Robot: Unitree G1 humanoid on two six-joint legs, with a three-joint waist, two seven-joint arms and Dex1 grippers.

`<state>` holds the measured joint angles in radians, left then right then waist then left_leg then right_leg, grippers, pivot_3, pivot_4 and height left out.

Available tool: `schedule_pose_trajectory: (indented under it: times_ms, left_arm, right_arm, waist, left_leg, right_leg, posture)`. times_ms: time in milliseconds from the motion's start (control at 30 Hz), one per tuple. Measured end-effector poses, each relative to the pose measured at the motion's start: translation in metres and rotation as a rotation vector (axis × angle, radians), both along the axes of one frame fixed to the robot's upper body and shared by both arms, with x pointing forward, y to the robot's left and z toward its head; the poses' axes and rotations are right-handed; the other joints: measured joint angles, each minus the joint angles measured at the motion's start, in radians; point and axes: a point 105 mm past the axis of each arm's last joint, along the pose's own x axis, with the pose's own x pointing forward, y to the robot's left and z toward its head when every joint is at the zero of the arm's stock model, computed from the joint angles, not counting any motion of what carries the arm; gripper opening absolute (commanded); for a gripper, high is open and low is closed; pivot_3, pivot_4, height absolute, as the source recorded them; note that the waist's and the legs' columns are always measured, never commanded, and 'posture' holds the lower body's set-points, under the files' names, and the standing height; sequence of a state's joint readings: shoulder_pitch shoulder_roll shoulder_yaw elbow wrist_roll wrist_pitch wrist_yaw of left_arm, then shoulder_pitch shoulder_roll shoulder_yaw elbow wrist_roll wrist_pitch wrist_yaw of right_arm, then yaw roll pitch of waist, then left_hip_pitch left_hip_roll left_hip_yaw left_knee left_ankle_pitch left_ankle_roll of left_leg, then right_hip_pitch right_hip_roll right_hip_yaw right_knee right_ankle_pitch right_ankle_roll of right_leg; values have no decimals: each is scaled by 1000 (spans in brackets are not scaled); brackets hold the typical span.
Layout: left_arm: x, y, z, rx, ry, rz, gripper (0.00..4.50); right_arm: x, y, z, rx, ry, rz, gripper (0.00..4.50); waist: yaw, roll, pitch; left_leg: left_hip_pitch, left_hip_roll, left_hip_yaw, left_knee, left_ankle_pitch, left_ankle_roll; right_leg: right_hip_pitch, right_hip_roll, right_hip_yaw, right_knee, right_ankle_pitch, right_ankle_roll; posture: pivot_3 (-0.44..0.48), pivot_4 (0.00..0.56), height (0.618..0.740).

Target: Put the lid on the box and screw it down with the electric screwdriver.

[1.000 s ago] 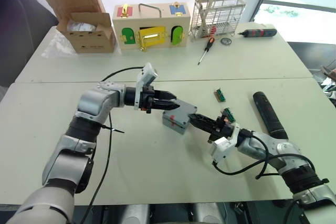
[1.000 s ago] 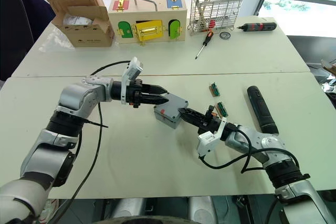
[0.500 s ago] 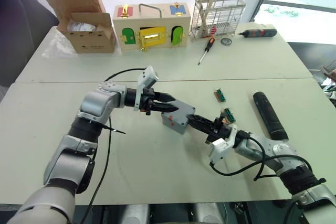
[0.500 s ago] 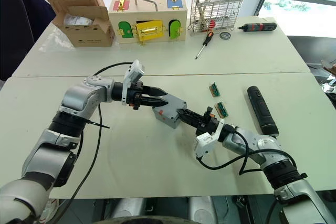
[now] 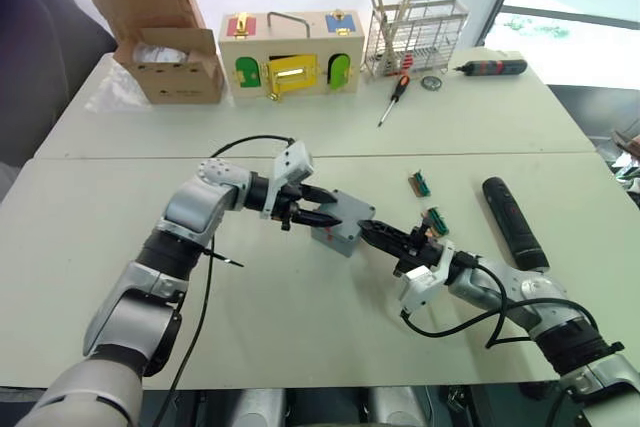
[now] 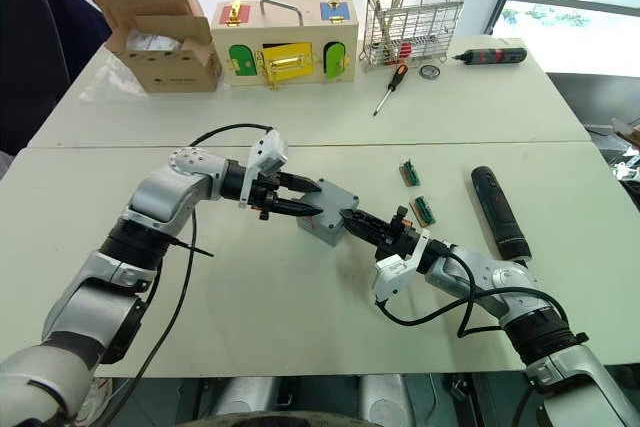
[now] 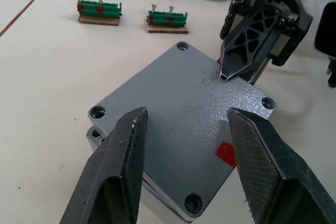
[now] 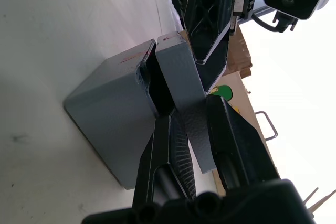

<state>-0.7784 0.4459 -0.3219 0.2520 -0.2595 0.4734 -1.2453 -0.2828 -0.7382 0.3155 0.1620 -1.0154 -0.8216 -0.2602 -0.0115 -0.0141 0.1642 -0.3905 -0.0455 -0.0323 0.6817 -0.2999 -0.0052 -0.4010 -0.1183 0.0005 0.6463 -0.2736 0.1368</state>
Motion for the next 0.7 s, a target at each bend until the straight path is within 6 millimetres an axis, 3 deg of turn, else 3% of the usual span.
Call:
schedule_pose_trajectory:
  times_ms: [367, 700]
  left_arm:
    - [-1, -1, -2, -4, 0, 0, 2438]
    - [-3, -2, 7, -109, 158, 43, 2438]
  right_arm:
    - [1, -1, -1, -36, -19, 14, 80]
    - [3, -1, 1, -31, -74, 19, 80]
  waist:
    - [-1, 2, -4]
    - [-3, 2, -3]
  left_leg:
    - [1, 0, 0, 0, 0, 1]
    - [-1, 0, 0, 0, 0, 0]
  right_leg:
    - [1, 0, 0, 0, 0, 0]
    - [-2, 0, 0, 0, 0, 0]
  posture:
    - [0, 150, 730]
    - [0, 150, 730]
